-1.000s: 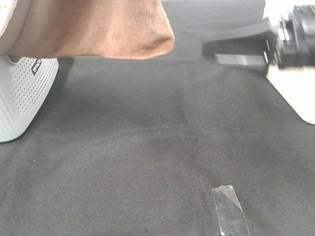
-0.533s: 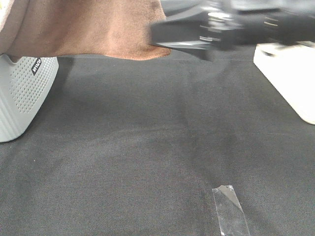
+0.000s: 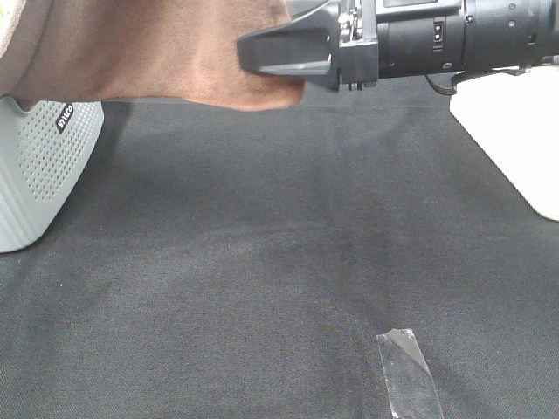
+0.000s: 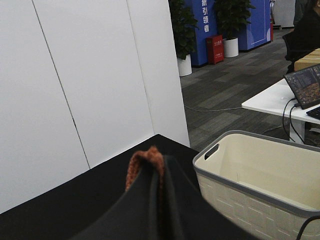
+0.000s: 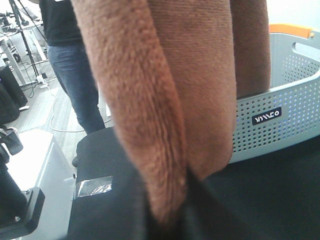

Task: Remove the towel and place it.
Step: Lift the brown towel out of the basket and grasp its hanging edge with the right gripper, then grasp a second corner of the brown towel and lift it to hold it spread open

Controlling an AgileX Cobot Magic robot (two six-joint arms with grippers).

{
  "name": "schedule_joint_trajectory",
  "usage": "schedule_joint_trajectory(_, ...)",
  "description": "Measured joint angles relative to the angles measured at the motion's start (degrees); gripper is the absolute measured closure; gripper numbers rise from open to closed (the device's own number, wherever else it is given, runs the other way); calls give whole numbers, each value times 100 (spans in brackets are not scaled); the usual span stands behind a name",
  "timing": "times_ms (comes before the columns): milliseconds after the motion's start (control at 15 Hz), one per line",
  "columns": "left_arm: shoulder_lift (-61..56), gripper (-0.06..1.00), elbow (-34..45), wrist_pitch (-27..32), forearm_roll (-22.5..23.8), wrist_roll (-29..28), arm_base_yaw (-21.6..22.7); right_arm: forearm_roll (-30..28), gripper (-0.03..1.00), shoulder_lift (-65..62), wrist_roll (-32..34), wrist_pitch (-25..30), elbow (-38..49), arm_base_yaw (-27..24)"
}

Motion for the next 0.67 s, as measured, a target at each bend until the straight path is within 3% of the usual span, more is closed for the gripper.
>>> schedule_joint_trajectory(67, 0, 94, 0, 17, -17, 0, 0, -11, 94, 0, 80, -40, 0, 0)
schedule_joint_trajectory(200, 0, 94, 0, 86, -40, 0, 0, -11, 96, 0, 252, -86, 0, 0)
schedule_joint_trajectory(267, 0, 94, 0, 172, -52, 0, 0, -11, 96, 0, 814, -97, 0, 0)
schedule_joint_trajectory(467, 0, 94, 0, 344, -57, 0, 0, -229, 96, -11, 1484, -155, -52, 0)
schedule_joint_trajectory(533, 0, 94, 0, 476, -57, 0, 0, -516, 96, -86, 1885, -304, -178, 0)
schedule_joint_trajectory(667, 0, 94, 0, 653, 0, 86, 6, -1621, 96, -321, 3060, -619, -619, 0)
